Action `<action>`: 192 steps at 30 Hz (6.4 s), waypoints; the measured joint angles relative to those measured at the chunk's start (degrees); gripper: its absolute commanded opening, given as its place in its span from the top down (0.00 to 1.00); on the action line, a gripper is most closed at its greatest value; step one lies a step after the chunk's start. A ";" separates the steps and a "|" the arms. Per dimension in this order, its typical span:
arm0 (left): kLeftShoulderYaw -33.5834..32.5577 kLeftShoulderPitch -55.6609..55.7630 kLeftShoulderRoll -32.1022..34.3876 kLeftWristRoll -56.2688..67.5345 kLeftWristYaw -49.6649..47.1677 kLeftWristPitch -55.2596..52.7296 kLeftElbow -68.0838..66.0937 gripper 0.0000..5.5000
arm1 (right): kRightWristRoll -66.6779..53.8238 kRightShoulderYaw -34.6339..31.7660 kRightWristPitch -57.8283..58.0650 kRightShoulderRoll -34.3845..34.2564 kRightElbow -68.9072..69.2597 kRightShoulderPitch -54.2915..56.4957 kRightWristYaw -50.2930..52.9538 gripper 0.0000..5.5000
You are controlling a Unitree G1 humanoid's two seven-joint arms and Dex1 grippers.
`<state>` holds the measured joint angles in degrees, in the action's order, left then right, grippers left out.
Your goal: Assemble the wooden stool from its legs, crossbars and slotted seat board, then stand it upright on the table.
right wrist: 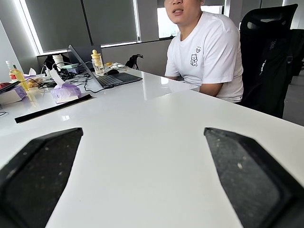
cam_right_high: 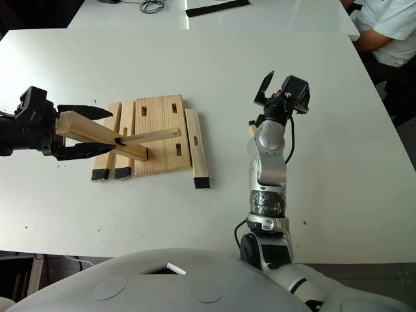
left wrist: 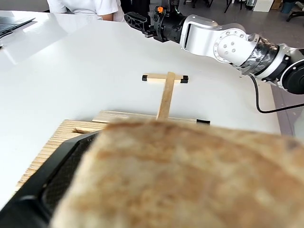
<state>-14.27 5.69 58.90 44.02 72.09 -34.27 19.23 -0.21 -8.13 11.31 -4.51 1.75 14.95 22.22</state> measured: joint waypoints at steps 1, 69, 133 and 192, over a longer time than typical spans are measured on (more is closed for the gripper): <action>-1.14 0.01 0.08 0.93 -0.63 -1.00 0.55 0.28 | -0.01 -0.33 0.01 0.11 0.00 -0.04 -0.03 0.14; 3.59 -18.21 -36.29 -26.23 -60.95 -11.13 8.39 0.28 | 0.26 -0.69 13.39 5.80 8.85 -0.51 -13.22 0.14; -3.21 -3.80 -32.70 -23.04 -61.67 -23.98 3.41 0.63 | -2.79 -2.33 11.05 6.10 4.38 2.70 -15.80 0.14; -4.20 11.80 -12.33 18.12 -12.86 -8.64 11.56 0.63 | -78.46 -4.12 55.74 34.06 6.51 40.66 -65.88 0.61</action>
<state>-18.47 17.49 46.57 62.14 59.24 -42.91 30.79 -78.67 -12.26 67.05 29.55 8.27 55.62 -43.67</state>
